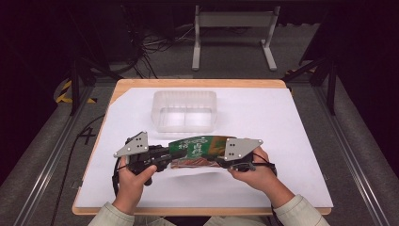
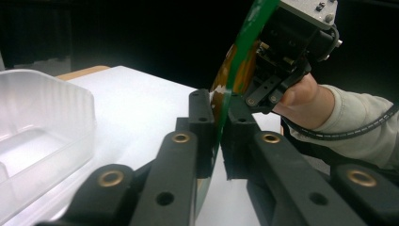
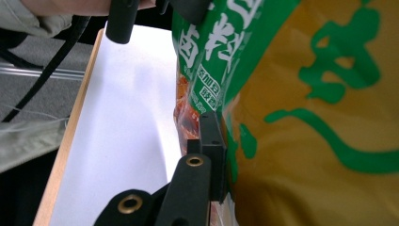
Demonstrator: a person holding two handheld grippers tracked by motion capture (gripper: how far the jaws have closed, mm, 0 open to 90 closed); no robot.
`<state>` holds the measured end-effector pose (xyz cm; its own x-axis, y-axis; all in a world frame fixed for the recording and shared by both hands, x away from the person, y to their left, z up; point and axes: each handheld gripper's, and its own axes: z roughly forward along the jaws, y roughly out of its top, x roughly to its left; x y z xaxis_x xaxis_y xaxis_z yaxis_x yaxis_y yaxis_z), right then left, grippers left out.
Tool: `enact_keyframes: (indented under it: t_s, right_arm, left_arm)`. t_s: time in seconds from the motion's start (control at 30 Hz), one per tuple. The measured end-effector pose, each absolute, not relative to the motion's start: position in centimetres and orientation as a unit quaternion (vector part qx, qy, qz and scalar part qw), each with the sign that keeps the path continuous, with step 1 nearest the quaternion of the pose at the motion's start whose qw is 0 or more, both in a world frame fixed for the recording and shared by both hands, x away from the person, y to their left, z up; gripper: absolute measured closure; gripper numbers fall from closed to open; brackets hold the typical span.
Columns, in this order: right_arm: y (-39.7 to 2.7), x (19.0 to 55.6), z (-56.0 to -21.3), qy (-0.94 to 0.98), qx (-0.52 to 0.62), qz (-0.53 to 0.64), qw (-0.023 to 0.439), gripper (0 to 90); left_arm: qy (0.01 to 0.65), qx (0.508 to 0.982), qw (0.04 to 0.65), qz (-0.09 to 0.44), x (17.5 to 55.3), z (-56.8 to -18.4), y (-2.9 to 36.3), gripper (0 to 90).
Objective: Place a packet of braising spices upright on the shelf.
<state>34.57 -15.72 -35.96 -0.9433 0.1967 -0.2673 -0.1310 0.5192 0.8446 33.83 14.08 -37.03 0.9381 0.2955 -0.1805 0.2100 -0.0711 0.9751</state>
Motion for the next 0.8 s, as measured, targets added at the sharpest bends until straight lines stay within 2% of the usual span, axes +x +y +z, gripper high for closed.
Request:
enact_keyframes:
  t_s: [0.03,0.13,0.17,0.2,0.23,0.3,0.5,0.8]
  right_arm:
    - [-15.7,34.6,-35.9,0.856,0.022,0.489,0.166,89.7]
    - [-15.7,34.8,-35.7,0.855,0.04,0.489,0.17,89.8]
    - [-15.7,34.8,-35.7,0.855,0.04,0.489,0.17,89.8]
    - [-15.7,34.9,-35.6,0.854,0.048,0.49,0.17,89.8]
    - [-15.8,35.1,-35.4,0.851,0.062,0.493,0.172,89.8]
    - [-15.8,35.2,-35.2,0.847,0.075,0.496,0.174,89.8]
    - [-15.7,35.8,-34.4,0.844,0.096,0.496,0.182,89.8]
    - [-15.8,37.6,-32.5,0.843,0.135,0.485,0.186,89.8]
  left_arm:
    - [0.176,0.728,0.662,0.037,33.8,-37.0,14.2,78.8]
    - [0.185,0.723,0.664,0.046,33.9,-37.0,14.3,59.1]
    - [0.191,0.722,0.663,0.051,33.9,-36.9,14.3,59.1]
    - [0.196,0.722,0.661,0.057,33.9,-36.9,14.4,53.2]
    - [0.201,0.722,0.659,0.068,33.9,-37.0,14.5,43.1]
    - [0.207,0.724,0.654,0.078,33.9,-37.0,14.6,36.9]
    - [0.219,0.734,0.635,0.1,33.9,-37.1,14.9,24.3]
    - [0.26,0.748,0.594,0.14,34.3,-37.5,16.5,14.4]
